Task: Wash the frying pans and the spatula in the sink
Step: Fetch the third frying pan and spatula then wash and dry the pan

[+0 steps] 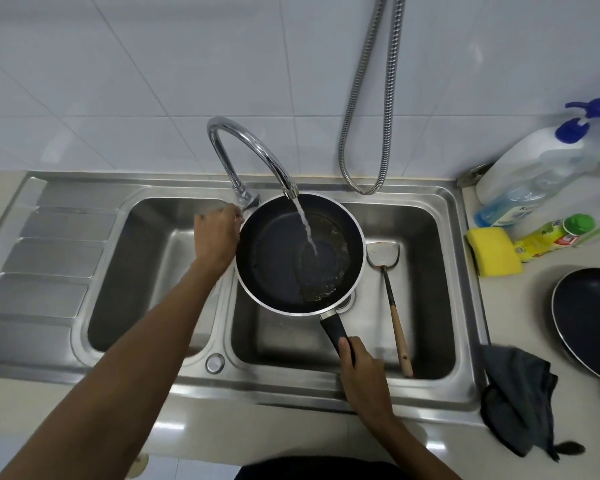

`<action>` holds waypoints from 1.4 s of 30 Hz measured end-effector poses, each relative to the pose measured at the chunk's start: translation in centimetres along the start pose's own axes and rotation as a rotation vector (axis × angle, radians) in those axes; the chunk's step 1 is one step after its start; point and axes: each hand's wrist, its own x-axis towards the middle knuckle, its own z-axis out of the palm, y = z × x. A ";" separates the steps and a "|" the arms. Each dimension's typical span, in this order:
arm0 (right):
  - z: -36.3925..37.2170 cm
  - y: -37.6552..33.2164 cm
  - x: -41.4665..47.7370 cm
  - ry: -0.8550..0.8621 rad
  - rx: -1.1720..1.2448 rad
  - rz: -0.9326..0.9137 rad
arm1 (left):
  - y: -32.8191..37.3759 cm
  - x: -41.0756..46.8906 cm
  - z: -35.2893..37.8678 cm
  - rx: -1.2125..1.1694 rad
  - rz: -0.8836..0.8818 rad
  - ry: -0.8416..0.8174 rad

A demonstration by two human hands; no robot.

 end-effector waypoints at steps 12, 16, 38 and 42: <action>0.5 0.6 0.1 -0.032 -0.036 0.044 | 2.5 7.1 -2.6 0.016 0.034 0.039; 0.1 0.2 -0.1 -0.019 -0.003 0.037 | 3.0 3.0 -2.2 -0.305 -0.158 0.049; -1.1 -3.6 -6.2 0.013 0.186 0.161 | 16.9 -22.7 1.3 -1.327 -0.923 -0.708; -3.6 -3.5 -6.0 -0.086 0.087 0.068 | 17.1 -23.0 1.5 -1.375 -0.884 -0.675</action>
